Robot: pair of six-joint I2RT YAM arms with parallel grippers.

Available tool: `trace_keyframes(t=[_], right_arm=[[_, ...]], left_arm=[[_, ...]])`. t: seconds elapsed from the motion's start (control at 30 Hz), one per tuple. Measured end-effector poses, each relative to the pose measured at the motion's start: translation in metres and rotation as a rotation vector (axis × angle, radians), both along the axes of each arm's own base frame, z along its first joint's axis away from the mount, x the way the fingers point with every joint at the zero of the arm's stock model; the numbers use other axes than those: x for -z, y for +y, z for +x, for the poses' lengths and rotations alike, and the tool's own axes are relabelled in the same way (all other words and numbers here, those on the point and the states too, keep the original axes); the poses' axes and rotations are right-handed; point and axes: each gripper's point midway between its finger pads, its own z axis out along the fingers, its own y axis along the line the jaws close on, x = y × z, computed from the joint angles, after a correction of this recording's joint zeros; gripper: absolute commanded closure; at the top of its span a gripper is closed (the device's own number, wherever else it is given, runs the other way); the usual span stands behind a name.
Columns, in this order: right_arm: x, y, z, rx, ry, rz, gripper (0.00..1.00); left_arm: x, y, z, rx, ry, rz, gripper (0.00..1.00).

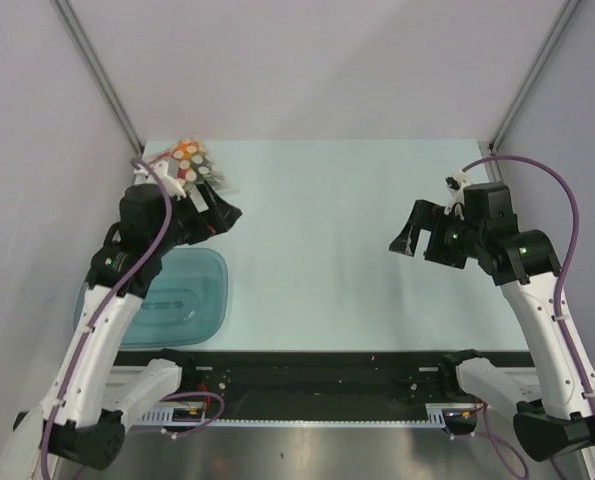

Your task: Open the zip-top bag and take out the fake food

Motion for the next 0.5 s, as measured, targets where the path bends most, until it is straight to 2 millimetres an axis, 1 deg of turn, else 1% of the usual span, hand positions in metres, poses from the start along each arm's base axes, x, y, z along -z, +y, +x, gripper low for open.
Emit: trace_keyframes(t=[0.17, 0.23, 0.3, 0.4, 0.5], right_arm=[[-0.001, 0.007, -0.005, -0.036, 0.004, -0.004, 0.0], [-0.004, 0.01, -0.005, -0.053, 0.005, -0.014, 0.0], [-0.007, 0.013, -0.003, -0.067, 0.0, -0.024, 0.0], [-0.009, 0.015, -0.002, -0.084, -0.017, -0.051, 0.0], [-0.012, 0.012, 0.001, -0.08, -0.026, -0.081, 0.0]], left_arm=[[0.034, 0.007, 0.027, -0.133, 0.168, -0.05, 0.01], [0.041, 0.014, 0.04, -0.193, 0.205, -0.097, 0.0], [0.043, 0.019, 0.053, -0.25, 0.22, -0.15, 0.02], [0.049, 0.03, 0.079, -0.34, 0.234, -0.235, 0.03], [0.066, 0.045, 0.102, -0.447, 0.28, -0.32, 0.1]])
